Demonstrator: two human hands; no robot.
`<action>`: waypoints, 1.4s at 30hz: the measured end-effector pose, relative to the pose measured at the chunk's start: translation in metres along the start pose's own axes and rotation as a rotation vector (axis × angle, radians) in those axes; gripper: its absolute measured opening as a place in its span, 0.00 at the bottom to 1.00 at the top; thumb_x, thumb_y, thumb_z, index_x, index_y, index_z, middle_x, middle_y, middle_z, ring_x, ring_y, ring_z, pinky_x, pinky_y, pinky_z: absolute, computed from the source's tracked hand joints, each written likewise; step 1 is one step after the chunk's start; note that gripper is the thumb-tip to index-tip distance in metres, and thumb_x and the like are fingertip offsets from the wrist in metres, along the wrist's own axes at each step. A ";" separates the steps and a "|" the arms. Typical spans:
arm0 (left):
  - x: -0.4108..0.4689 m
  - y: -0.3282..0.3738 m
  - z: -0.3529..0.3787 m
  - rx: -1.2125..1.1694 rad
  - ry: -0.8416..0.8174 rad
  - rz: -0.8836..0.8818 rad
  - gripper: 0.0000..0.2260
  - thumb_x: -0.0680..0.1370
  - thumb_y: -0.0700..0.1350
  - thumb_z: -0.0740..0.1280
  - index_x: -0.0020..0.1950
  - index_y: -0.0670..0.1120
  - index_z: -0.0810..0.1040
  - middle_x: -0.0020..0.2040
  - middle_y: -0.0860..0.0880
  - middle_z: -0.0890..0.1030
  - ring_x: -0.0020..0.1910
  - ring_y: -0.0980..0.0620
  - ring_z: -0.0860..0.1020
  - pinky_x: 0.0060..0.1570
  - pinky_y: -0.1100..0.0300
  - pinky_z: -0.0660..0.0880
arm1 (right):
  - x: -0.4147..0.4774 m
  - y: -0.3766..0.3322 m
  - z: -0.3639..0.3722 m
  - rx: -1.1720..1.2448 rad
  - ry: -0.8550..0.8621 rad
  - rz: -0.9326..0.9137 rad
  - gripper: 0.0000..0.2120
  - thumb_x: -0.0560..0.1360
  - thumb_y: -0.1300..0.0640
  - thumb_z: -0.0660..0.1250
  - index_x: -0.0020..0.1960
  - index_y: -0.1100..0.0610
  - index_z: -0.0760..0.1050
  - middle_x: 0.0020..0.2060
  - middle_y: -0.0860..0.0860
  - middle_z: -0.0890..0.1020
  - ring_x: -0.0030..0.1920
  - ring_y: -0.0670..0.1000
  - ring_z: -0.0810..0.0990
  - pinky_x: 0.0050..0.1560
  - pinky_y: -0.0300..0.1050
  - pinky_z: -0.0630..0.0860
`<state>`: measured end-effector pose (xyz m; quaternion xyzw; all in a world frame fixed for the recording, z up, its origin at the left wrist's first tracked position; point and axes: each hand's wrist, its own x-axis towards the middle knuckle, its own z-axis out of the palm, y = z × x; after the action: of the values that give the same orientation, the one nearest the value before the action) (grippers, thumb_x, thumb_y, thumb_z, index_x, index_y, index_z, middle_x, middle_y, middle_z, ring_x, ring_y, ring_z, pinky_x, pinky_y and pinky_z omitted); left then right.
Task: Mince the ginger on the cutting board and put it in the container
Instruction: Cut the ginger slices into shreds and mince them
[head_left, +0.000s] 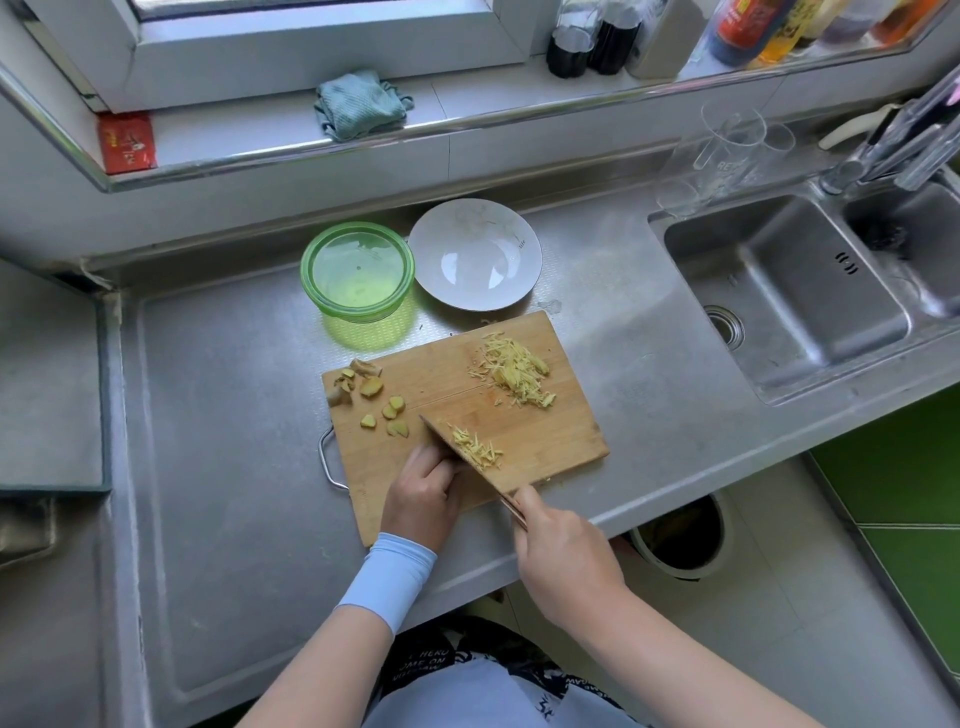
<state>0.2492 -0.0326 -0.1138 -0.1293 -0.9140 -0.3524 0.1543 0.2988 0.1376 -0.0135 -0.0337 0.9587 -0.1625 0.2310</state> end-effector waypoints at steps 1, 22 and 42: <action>0.000 0.000 0.000 0.007 -0.003 0.000 0.11 0.78 0.41 0.64 0.39 0.38 0.81 0.40 0.43 0.79 0.41 0.45 0.75 0.40 0.55 0.73 | 0.005 -0.003 0.000 0.001 0.000 -0.002 0.05 0.84 0.52 0.54 0.58 0.52 0.63 0.35 0.50 0.74 0.36 0.57 0.75 0.35 0.50 0.68; 0.000 0.000 -0.002 0.024 -0.022 0.001 0.06 0.75 0.40 0.67 0.42 0.40 0.83 0.42 0.44 0.80 0.42 0.46 0.75 0.41 0.58 0.73 | 0.028 -0.014 -0.001 0.016 0.024 -0.024 0.08 0.83 0.52 0.54 0.61 0.52 0.63 0.40 0.55 0.79 0.40 0.61 0.77 0.35 0.50 0.67; -0.002 0.002 -0.001 -0.002 -0.017 -0.054 0.09 0.75 0.41 0.63 0.43 0.41 0.83 0.43 0.44 0.81 0.43 0.46 0.77 0.42 0.59 0.74 | 0.005 -0.003 -0.007 0.039 0.004 -0.025 0.02 0.83 0.52 0.54 0.54 0.50 0.62 0.36 0.50 0.76 0.37 0.57 0.76 0.35 0.51 0.70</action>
<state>0.2517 -0.0319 -0.1130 -0.1078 -0.9180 -0.3563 0.1371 0.2909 0.1359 -0.0089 -0.0409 0.9554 -0.1839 0.2276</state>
